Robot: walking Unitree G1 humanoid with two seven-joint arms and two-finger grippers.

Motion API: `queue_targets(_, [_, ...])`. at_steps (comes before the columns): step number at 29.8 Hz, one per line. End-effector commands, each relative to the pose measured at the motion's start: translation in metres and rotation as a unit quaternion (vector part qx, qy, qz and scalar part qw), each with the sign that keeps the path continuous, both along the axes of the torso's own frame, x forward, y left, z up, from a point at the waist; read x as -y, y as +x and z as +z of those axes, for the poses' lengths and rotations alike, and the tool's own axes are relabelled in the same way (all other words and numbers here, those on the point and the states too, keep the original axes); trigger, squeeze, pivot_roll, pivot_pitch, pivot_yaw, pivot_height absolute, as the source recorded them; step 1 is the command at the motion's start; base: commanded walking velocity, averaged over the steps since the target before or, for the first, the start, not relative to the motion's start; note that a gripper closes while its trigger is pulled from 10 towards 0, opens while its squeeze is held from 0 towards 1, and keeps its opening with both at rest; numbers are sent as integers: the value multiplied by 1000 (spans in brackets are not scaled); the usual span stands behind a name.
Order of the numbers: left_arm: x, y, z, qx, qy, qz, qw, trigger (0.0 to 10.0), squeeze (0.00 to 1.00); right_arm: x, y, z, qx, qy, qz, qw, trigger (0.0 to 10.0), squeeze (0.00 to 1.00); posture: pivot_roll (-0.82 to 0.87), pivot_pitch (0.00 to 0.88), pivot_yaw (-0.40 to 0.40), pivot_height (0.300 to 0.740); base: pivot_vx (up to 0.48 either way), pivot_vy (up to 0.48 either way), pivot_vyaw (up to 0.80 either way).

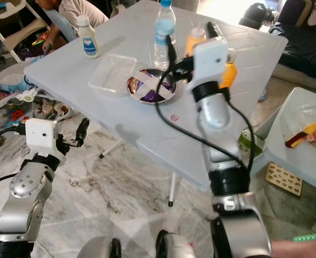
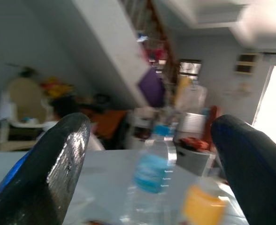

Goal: Restocking fridge

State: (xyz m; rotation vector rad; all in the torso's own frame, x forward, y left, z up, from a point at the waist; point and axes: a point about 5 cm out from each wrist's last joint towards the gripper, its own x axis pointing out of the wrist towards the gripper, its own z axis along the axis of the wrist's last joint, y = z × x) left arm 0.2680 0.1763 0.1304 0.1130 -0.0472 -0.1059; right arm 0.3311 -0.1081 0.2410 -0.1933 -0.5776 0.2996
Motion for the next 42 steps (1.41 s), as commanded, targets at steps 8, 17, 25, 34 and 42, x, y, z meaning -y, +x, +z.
queue_targets(8, [1, 1, -3, -1, -9, 4, 1000, 10000, 0, -24, -19, -14, -16, -31, 63, 997, 10000, 1000, 32, 74, -44, 740, 0, 480, 0])
queue_targets(17, [0, 3, -2, 1, -7, 5, 1000, 10000, 0, -25, -24, -46, -96, -12, 53, 994, 10000, 0, 32, 73, -40, 740, 0, 480, 0])
queue_targets(25, [1, 1, -4, -2, -5, 3, 1000, 10000, 0, 2, -14, -66, -179, 65, -56, 980, 10000, 0, 36, 83, -37, 740, 0, 446, 0])
queue_targets(34, [-1, -4, -2, -1, 8, 0, 1000, 10000, 0, 38, 2, -83, -253, 180, -154, 938, 10000, 0, 50, 104, -33, 740, 0, 80, 0])
queue_targets(42, [-3, -7, -1, -4, 22, -2, 1000, 10000, 0, 54, 17, -78, -260, 224, -187, 920, 10000, 0, 68, 111, -32, 740, 0, 0, 0])
